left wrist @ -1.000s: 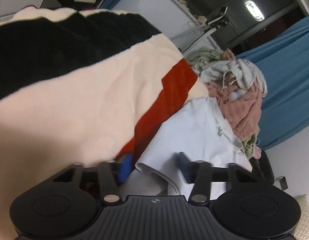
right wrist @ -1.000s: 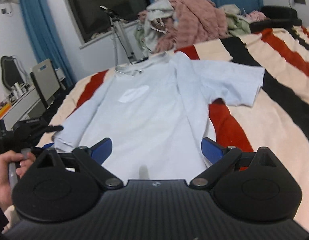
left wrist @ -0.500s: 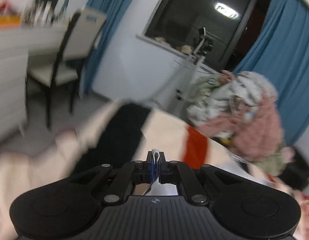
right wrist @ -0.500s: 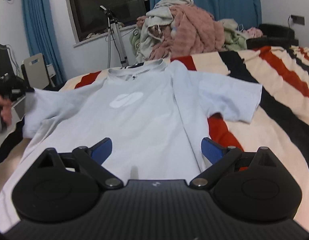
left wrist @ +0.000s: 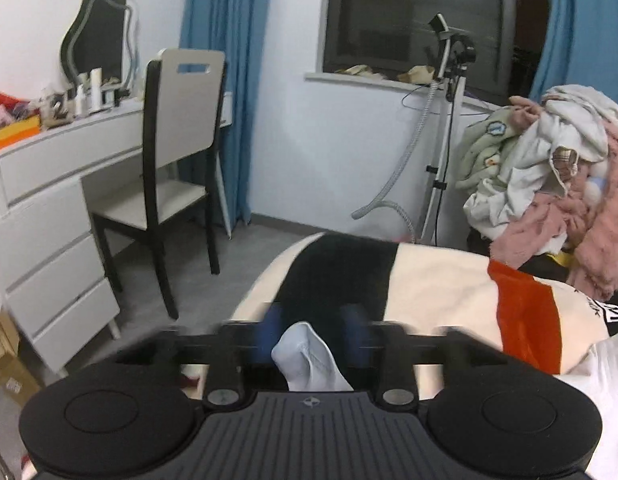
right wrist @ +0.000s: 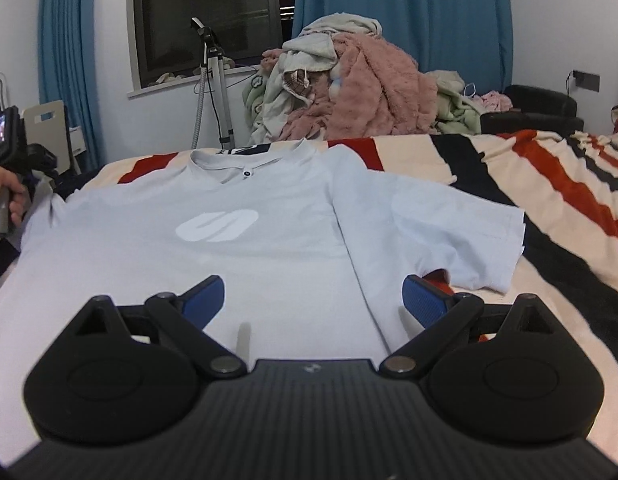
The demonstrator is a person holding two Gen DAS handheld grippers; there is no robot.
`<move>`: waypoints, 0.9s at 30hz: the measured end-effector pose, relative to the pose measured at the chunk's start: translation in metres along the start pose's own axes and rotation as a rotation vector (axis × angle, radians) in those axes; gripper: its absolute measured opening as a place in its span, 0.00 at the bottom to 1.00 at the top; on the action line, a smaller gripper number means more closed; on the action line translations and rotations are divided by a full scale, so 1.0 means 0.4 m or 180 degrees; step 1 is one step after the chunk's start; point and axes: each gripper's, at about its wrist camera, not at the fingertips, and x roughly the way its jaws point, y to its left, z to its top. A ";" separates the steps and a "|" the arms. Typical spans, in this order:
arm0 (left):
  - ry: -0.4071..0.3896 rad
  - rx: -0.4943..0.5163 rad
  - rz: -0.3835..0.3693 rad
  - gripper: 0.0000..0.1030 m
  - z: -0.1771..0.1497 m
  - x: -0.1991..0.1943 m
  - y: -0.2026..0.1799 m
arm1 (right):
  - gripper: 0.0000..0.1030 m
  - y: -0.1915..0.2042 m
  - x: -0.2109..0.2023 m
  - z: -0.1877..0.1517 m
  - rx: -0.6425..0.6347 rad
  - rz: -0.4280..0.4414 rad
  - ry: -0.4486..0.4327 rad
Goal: Fold clothes
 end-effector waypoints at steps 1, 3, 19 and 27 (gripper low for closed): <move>-0.0029 -0.0022 -0.0039 0.63 -0.013 -0.019 0.002 | 0.94 -0.002 -0.003 0.001 0.0013 0.0017 -0.0015; -0.0066 0.0026 -0.0113 0.79 -0.039 -0.077 -0.005 | 0.94 -0.006 -0.010 0.001 0.0037 0.0052 -0.0047; 0.0201 -0.0163 -0.0752 0.87 -0.459 -0.789 -0.048 | 0.94 -0.026 -0.139 0.010 -0.0051 0.0185 -0.0310; -0.0005 0.0134 -0.0951 0.93 -0.594 -1.023 -0.065 | 0.94 -0.015 -0.262 0.003 -0.0216 0.0202 -0.0432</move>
